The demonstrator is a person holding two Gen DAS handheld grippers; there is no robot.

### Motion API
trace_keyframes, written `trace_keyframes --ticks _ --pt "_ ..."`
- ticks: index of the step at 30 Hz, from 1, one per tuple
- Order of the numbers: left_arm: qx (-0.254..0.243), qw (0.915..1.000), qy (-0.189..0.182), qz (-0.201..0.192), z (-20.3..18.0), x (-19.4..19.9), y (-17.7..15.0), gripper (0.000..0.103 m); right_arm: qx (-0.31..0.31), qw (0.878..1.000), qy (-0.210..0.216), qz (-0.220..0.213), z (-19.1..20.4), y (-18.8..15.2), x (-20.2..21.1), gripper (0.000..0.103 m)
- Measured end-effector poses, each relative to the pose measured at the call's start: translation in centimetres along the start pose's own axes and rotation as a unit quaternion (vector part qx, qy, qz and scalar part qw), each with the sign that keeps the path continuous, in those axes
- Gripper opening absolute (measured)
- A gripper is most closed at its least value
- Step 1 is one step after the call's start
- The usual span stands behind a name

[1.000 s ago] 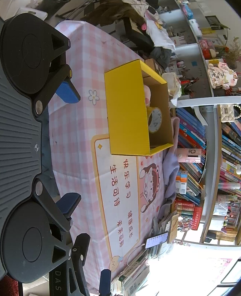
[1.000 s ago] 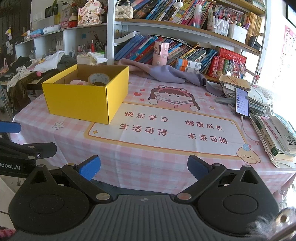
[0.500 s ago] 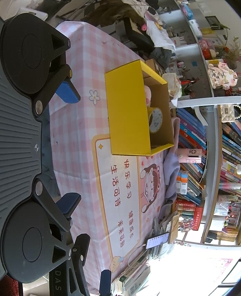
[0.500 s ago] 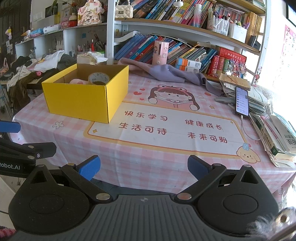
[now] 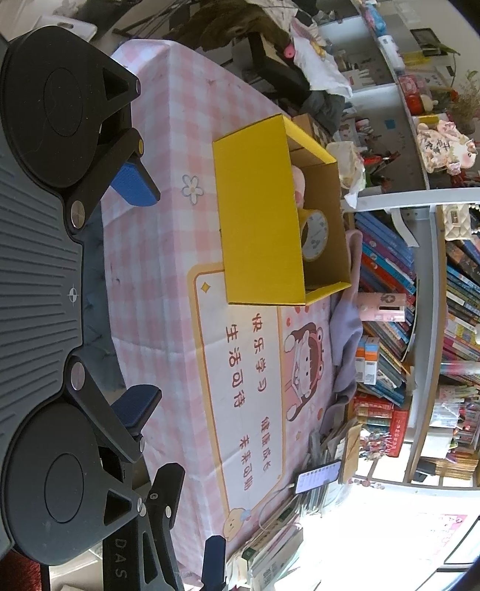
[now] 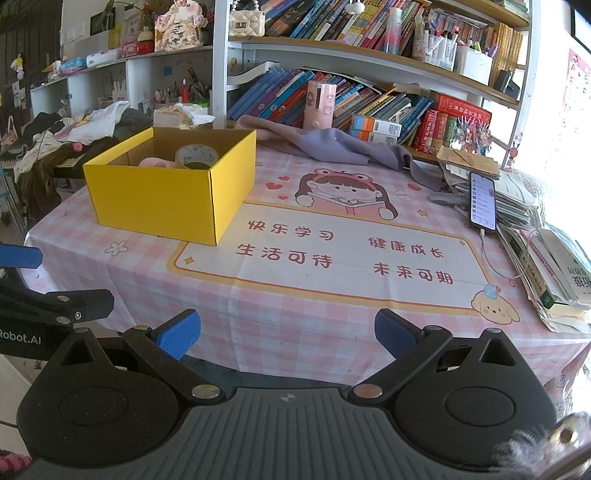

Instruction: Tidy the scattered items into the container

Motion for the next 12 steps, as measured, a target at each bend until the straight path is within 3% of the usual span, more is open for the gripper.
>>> trace_keyframes --ticks 12 --pt "0.004 1.0000 0.001 0.006 0.06 -0.08 -0.20 0.103 0.000 1.000 0.002 0.001 0.23 -0.57 -0.06 0.102"
Point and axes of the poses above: each gripper's, at about its wrist camera, not at the fingertips, and x roughly against the way its jaws point, z to its left, y to its top, the point moved 9 cm from there along -x, roughly the way its jaws point, and after that the axes turned 3 degrees about x, right-handed, at the moved point
